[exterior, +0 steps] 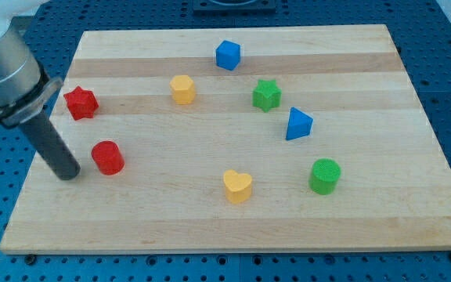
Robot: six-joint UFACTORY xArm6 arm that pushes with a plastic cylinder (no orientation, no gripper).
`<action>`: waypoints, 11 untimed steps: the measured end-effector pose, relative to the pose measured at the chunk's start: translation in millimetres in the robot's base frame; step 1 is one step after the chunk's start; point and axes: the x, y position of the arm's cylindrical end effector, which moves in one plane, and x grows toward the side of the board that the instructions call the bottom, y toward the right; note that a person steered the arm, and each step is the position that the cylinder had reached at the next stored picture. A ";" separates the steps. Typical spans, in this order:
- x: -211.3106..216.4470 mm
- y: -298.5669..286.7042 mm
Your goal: Place the red circle in between red star and yellow hexagon
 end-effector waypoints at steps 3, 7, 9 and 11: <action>0.5 58.6; 21.5 92.7; -17.4 126.6; -94.1 72.5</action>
